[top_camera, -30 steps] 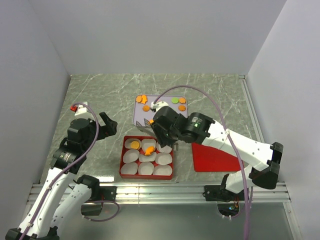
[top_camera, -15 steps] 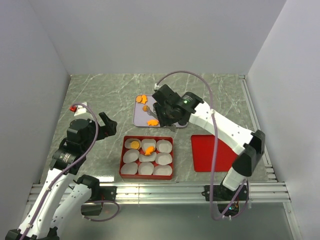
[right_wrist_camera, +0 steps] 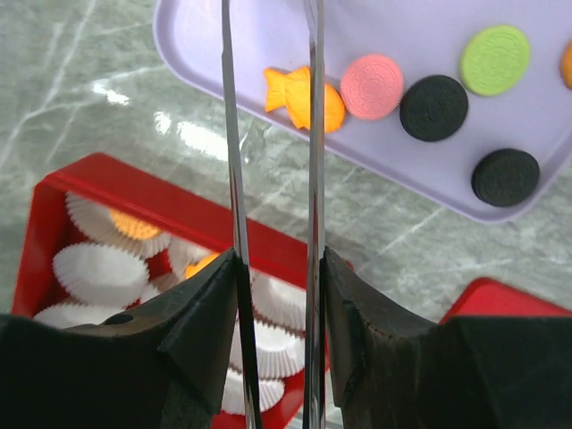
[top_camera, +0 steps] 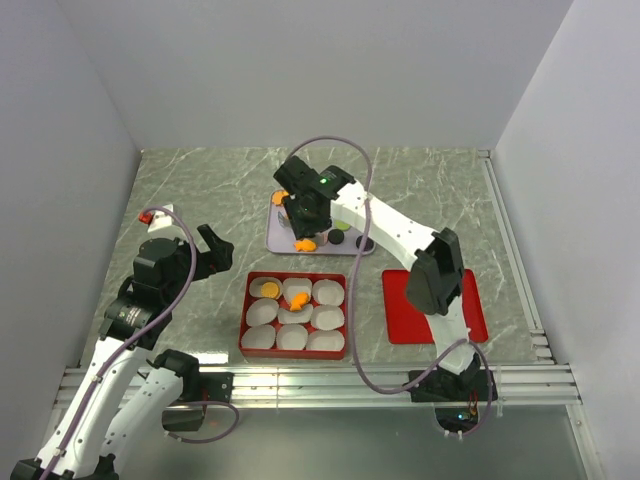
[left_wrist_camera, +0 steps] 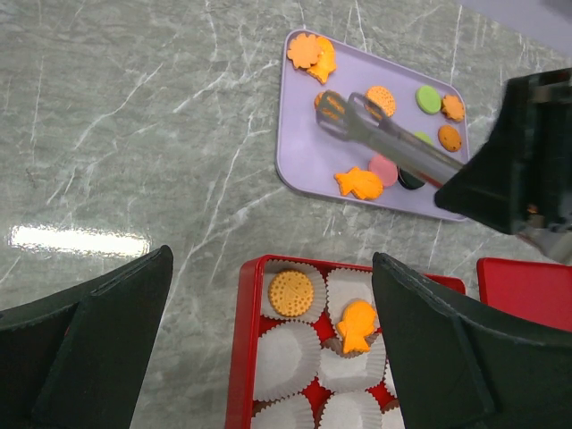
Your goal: Pack the cookies
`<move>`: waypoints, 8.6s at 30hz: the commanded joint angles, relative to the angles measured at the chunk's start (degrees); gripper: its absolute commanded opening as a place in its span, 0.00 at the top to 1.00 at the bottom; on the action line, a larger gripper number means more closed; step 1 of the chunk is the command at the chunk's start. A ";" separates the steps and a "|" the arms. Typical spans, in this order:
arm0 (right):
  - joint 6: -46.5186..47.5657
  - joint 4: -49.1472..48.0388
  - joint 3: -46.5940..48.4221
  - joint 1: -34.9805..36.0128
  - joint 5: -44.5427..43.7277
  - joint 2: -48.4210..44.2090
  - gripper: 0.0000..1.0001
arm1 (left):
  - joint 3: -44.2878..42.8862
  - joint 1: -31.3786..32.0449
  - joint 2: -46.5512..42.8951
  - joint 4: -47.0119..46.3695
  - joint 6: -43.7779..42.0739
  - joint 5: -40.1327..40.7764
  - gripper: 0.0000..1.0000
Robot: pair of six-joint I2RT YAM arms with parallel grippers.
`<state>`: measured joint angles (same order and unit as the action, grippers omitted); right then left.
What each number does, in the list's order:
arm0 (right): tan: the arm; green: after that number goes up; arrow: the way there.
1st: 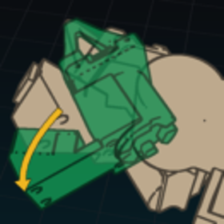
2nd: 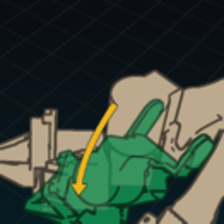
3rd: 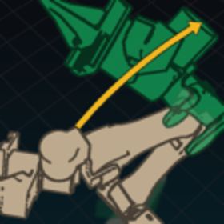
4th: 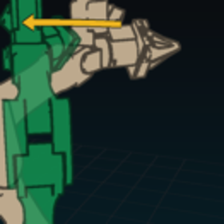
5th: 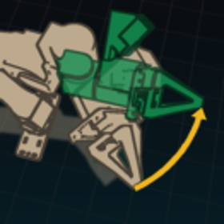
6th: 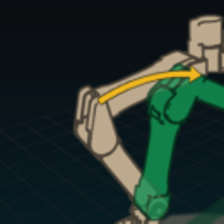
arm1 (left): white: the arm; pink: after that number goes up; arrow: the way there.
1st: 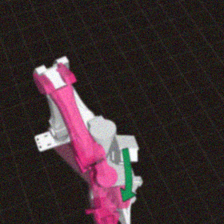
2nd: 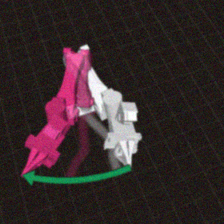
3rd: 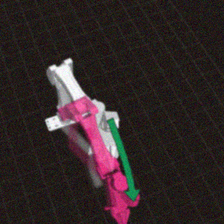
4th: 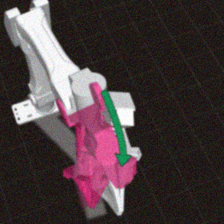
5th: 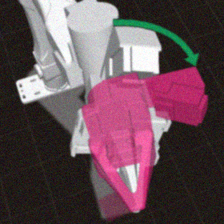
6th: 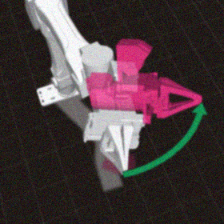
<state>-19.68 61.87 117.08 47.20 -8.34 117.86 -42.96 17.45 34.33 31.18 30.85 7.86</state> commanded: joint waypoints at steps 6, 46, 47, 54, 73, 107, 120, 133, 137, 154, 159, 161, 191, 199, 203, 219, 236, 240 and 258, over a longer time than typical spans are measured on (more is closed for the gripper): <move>0.61 4.49 6.41 -0.18 -3.43 3.51 0.49 | -0.72 0.21 -0.22 -0.51 -0.09 0.84 0.01; -0.01 4.76 9.22 -1.59 -0.19 10.37 0.69 | -0.55 0.21 -0.66 -0.50 -0.18 1.72 0.01; -0.01 4.41 8.96 -1.76 0.34 10.11 0.70 | -0.63 0.21 -0.49 -0.51 -0.18 1.64 0.01; 0.17 3.70 7.91 -2.29 1.57 4.49 0.75 | -0.55 0.21 -0.40 -0.50 -0.18 1.64 0.01; -0.18 -6.13 -17.92 0.25 9.55 -24.86 0.75 | -0.55 0.21 -0.40 -0.77 0.00 2.16 0.00; -0.88 -7.90 -36.39 24.34 8.43 -30.07 0.77 | -0.55 0.21 0.30 -0.94 -0.44 1.90 0.01; -1.50 -7.72 -36.57 24.69 4.91 -29.01 0.59 | -0.46 0.13 0.13 -0.77 -0.35 2.07 0.01; -1.59 -8.16 -35.87 24.69 3.24 -29.27 0.49 | -0.55 0.21 0.13 -0.77 -0.35 2.25 0.01; -1.76 -7.99 -34.81 24.70 1.75 -29.53 0.50 | -0.55 0.21 0.04 -0.77 -0.35 2.25 0.01; 2.36 -2.45 -15.93 16.18 -5.29 -27.60 0.50 | -0.55 0.21 0.04 -0.59 -0.27 2.51 0.01; 3.34 0.44 -11.62 8.53 -4.49 -23.22 0.49 | -0.55 0.21 -0.14 -0.59 -0.27 2.69 0.01; 3.25 3.60 -9.33 5.28 -4.67 -21.11 0.49 | -0.55 0.21 -0.05 -0.51 -0.18 2.87 0.01; 4.30 1.06 -18.02 0.61 -1.15 -12.13 0.48 | -0.55 0.21 -0.22 -0.42 -0.18 2.95 0.01; 4.65 0.98 -16.62 0.00 -1.07 -9.67 0.47 | -0.63 0.21 -0.14 -0.42 -0.09 3.13 0.00; 4.92 1.06 -15.83 -0.09 -0.72 -8.79 0.48 | -0.72 0.21 0.04 -0.33 -0.09 3.22 0.01; 3.60 3.44 -15.47 -0.18 1.48 -9.23 0.71 | -0.63 0.21 -0.14 -0.15 0.17 4.01 0.00; 2.72 7.22 -4.40 -0.36 0.08 -9.40 0.73 | -0.63 0.21 -0.31 -0.24 0.09 3.83 0.00; 2.72 6.61 -6.94 -0.35 1.13 -10.20 0.69 | -0.72 0.21 -0.49 -0.24 0.09 3.66 0.01; 3.77 4.84 -11.79 -0.44 4.03 -8.97 0.51 | -0.72 0.21 -0.67 -0.24 0.09 3.83 0.01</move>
<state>-16.60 67.96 104.40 47.13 -4.73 110.08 -42.96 17.47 34.22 31.55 30.87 11.03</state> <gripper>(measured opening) 0.492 0.995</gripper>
